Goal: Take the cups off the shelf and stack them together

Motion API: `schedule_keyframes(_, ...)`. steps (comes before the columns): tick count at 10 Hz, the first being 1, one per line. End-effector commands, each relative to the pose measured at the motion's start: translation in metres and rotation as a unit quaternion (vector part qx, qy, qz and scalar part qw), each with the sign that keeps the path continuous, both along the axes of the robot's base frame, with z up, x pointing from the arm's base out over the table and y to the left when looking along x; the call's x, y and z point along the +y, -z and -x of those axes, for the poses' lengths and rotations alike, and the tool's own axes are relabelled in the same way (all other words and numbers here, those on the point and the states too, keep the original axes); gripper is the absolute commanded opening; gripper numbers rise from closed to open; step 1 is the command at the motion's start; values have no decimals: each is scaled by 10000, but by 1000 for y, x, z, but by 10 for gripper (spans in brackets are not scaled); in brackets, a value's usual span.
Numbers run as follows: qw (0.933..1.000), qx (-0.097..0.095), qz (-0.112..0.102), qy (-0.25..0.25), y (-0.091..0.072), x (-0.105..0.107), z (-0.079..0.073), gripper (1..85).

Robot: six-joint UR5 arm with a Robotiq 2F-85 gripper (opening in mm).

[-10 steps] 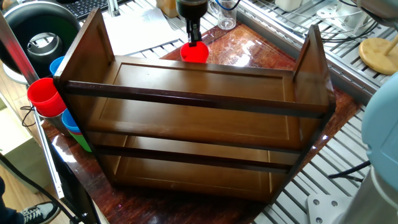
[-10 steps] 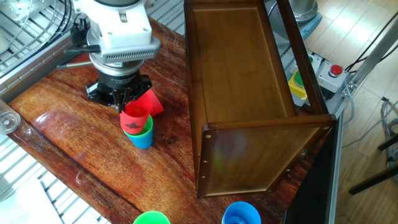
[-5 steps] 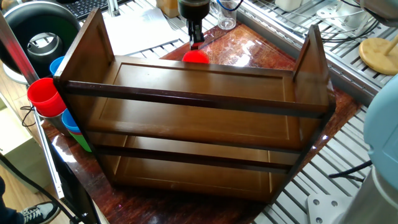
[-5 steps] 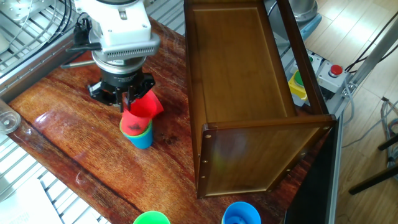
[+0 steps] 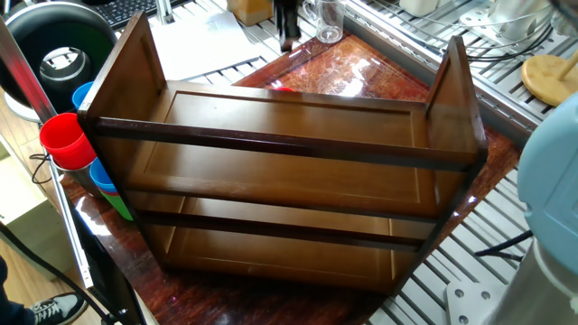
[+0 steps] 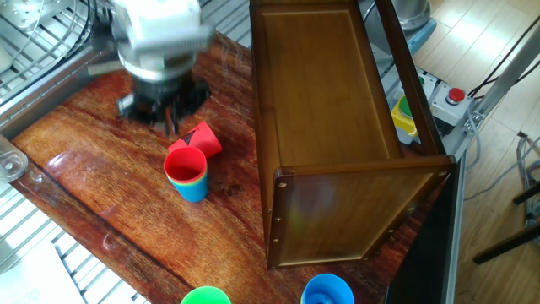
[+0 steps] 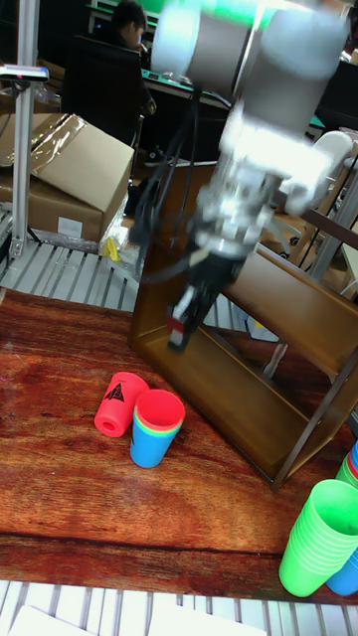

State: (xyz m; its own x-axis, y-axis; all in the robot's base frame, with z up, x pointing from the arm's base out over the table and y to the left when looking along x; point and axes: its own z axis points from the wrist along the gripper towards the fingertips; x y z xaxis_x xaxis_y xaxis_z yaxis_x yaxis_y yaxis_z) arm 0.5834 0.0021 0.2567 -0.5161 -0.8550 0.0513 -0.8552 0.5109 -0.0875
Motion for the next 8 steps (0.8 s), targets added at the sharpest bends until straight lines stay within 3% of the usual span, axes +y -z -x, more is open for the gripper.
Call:
schedule_keyframes(1, 9968, 294, -90, 744, -79, 9, 58, 13)
schedule_keyframes(3, 9889, 515, -42, 1392, -104, 10, 115, 13)
schedule_keyframes(4, 9818, 592, -126, 1801, -111, 16, 138, 13)
schedule_keyframes(6, 9714, 472, -376, 2297, -112, 25, 135, 13)
schedule_keyframes(8, 9709, 371, -359, 2339, -112, 23, 130, 13)
